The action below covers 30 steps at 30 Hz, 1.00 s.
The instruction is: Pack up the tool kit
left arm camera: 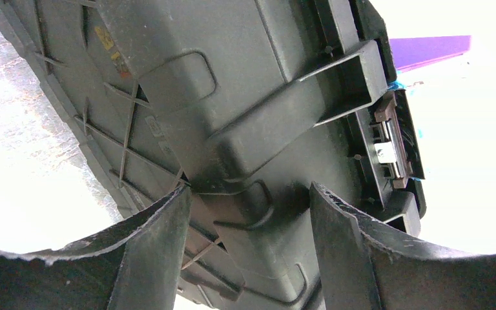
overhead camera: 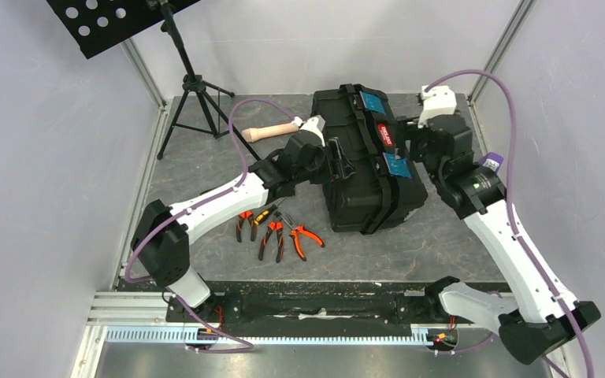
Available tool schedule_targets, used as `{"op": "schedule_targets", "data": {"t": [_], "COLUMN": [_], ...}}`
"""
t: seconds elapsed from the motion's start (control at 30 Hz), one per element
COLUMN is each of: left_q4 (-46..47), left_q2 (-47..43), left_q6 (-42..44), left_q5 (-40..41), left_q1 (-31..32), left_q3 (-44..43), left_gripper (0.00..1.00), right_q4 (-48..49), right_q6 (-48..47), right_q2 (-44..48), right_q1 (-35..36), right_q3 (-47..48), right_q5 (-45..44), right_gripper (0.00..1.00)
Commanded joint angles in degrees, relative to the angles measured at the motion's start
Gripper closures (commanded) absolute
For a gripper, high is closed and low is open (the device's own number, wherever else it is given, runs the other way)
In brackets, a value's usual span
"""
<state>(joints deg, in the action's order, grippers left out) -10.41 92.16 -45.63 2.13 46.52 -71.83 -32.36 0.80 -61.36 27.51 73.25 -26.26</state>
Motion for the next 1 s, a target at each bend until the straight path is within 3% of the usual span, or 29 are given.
{"op": "schedule_targets", "data": {"t": [0.0, 0.3, 0.57, 0.97], "left_q4": [-18.07, -19.63, -19.94, -21.2], "left_q2": [6.91, 9.25, 10.13, 12.91], "left_q6": [8.01, 9.28, 9.58, 10.21], "left_q5": [6.05, 6.05, 5.78, 5.52], "left_q1": [-1.22, 0.05, 0.32, 1.28], "left_q3": [-0.18, -5.29, -6.06, -8.93], "left_gripper": [0.28, 0.28, 0.28, 0.28], "right_q4": [1.95, 15.12, 27.48, 28.6], "right_q6": [5.93, 18.63, 28.69, 30.03], "right_q2": [0.05, -0.23, -1.35, -1.24], "right_q1": [-9.5, -31.3, -37.16, -37.61], "right_q3": [-2.03, -17.41, -27.79, -30.34], "right_q5": [17.53, 50.96, 61.11, 63.97], "right_gripper": [0.16, 0.18, 0.14, 0.19]}}
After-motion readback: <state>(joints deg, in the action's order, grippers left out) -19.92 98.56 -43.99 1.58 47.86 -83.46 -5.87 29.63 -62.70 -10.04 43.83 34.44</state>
